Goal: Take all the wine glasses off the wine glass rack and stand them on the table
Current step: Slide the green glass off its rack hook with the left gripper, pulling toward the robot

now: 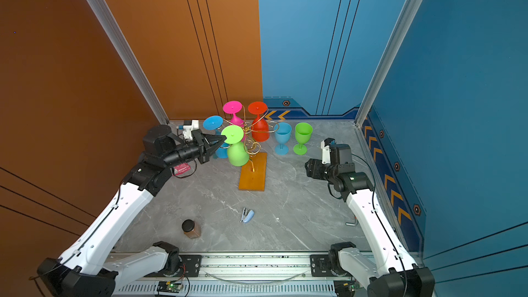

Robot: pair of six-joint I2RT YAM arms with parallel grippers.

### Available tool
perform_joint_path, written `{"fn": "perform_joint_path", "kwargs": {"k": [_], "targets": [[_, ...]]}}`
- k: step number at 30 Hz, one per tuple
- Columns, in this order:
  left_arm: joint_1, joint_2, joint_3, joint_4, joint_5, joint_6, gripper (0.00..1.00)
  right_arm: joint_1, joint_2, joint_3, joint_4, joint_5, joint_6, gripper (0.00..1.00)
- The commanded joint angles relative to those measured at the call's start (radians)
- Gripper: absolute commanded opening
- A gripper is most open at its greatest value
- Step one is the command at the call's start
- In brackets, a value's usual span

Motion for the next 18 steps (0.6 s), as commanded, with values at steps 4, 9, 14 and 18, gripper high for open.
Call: {"fn": "perform_joint_path", "kwargs": {"k": [4,9,14,18], "targets": [[-0.003,-0.018,0.025,-0.031,0.106,0.043,0.00,-0.007,-0.021,-0.007,0.007,-0.011,0.024,0.71],[0.000,-0.034,0.002,-0.030,0.140,0.044,0.00,-0.007,-0.030,-0.006,0.005,-0.021,0.030,0.71],[0.008,-0.067,-0.029,-0.021,0.165,0.038,0.00,-0.007,-0.029,-0.003,0.003,-0.039,0.034,0.71],[0.014,-0.090,-0.041,-0.025,0.191,0.053,0.00,-0.005,-0.017,0.004,0.001,-0.059,0.037,0.71]]}}
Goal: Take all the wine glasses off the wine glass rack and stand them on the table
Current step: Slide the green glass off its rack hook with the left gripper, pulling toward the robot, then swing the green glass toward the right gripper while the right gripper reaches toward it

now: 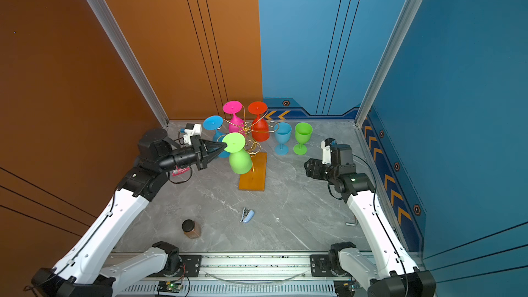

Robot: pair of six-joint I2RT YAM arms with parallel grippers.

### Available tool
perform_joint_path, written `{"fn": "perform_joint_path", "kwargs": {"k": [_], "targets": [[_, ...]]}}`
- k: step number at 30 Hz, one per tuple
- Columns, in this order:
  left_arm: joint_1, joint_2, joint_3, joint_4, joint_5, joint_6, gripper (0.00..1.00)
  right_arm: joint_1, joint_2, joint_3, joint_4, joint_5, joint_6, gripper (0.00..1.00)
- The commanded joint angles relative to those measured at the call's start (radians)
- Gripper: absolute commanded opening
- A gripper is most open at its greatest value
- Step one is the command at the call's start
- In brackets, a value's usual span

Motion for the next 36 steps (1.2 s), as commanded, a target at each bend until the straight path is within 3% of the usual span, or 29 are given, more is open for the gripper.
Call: {"fn": "perform_joint_path", "kwargs": {"k": [1,16,23,36], "targets": [[0.009,-0.031,-0.018,0.001,0.055,0.041,0.00,-0.003,0.003,0.007,-0.002,-0.035,0.014,0.71],[-0.018,-0.107,-0.001,-0.295,0.120,0.419,0.00,0.019,0.034,0.038,-0.043,-0.087,0.012,0.71],[-0.125,-0.123,0.014,-0.367,-0.002,0.629,0.00,0.033,0.047,0.058,-0.074,-0.093,0.005,0.72],[-0.495,-0.143,0.010,-0.434,-0.417,1.004,0.00,0.069,0.070,0.102,-0.146,-0.113,-0.026,0.72]]}}
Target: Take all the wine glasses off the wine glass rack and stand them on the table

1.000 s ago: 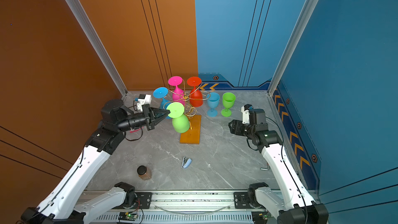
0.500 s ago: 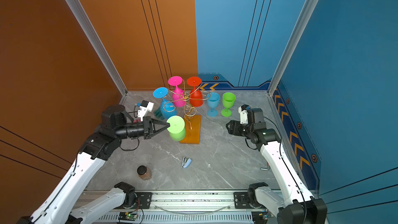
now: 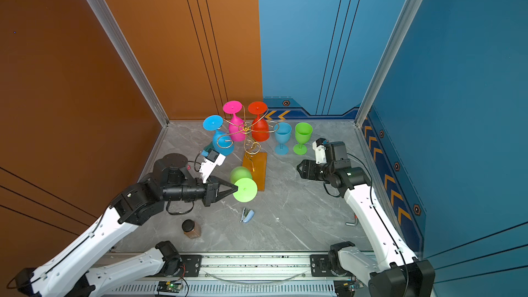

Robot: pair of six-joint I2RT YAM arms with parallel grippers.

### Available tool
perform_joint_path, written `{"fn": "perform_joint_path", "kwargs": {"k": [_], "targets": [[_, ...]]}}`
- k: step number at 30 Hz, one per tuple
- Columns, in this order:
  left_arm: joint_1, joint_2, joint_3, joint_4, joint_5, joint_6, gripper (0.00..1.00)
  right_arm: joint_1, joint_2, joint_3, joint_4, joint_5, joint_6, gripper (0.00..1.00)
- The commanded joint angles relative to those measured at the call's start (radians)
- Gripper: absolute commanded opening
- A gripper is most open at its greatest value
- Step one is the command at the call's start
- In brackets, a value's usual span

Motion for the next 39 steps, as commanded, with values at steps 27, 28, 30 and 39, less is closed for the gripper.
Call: {"fn": "perform_joint_path", "kwargs": {"k": [27,28,30,39], "targets": [[-0.668,0.143,-0.183,-0.008,-0.952,0.921,0.00,0.087,0.094,0.194,-0.108,-0.349,0.045,0.74],[-0.692,0.150,-0.195,-0.004,-0.988,0.955,0.00,0.092,0.095,0.200,-0.107,-0.351,0.049,0.74],[-0.731,0.165,-0.219,0.013,-1.056,1.017,0.00,0.100,0.098,0.212,-0.108,-0.357,0.052,0.74],[-0.823,0.210,-0.301,0.137,-1.299,1.242,0.00,0.145,0.118,0.222,-0.117,-0.370,0.057,0.73]]}}
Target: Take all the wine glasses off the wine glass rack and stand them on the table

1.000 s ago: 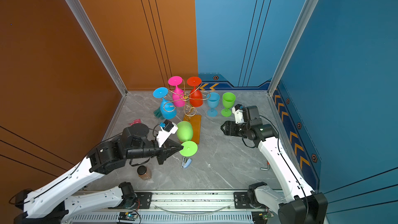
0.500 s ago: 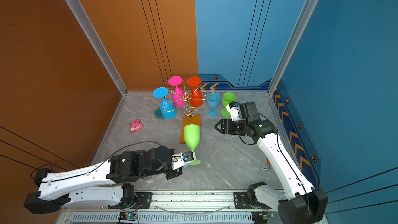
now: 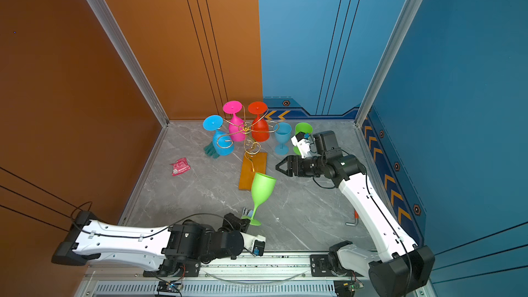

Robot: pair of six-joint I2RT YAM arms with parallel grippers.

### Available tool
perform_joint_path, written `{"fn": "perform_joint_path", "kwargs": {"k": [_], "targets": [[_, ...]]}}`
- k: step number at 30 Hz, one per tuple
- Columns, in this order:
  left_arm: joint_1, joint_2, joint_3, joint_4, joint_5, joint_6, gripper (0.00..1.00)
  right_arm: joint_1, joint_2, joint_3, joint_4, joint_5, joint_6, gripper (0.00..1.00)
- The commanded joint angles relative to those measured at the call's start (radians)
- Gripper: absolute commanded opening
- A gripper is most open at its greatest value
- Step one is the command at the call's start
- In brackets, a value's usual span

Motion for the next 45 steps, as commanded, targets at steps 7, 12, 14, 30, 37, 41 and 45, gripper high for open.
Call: {"fn": "perform_joint_path", "kwargs": {"k": [7,12,14,30,37,41,45], "targets": [[-0.044,0.021,-0.064,0.154,-0.250,0.260,0.00,0.044,0.029,0.014,-0.034,-0.053,0.003,0.71],[-0.050,0.013,-0.092,0.245,-0.302,0.359,0.00,0.051,0.035,0.011,-0.062,-0.056,-0.009,0.66],[-0.050,0.013,-0.103,0.266,-0.321,0.394,0.00,0.052,0.035,0.011,-0.073,-0.058,-0.016,0.63],[-0.053,0.022,-0.163,0.384,-0.394,0.537,0.00,0.054,0.064,0.006,-0.089,-0.095,-0.024,0.20],[-0.052,0.022,-0.175,0.388,-0.389,0.530,0.07,0.054,0.065,0.013,-0.089,-0.069,-0.026,0.08],[-0.051,0.020,-0.186,0.386,-0.381,0.496,0.12,0.051,0.066,0.022,-0.089,-0.045,-0.027,0.03],[-0.052,0.017,-0.192,0.375,-0.363,0.446,0.23,0.048,0.069,0.032,-0.090,-0.026,-0.029,0.00]]}}
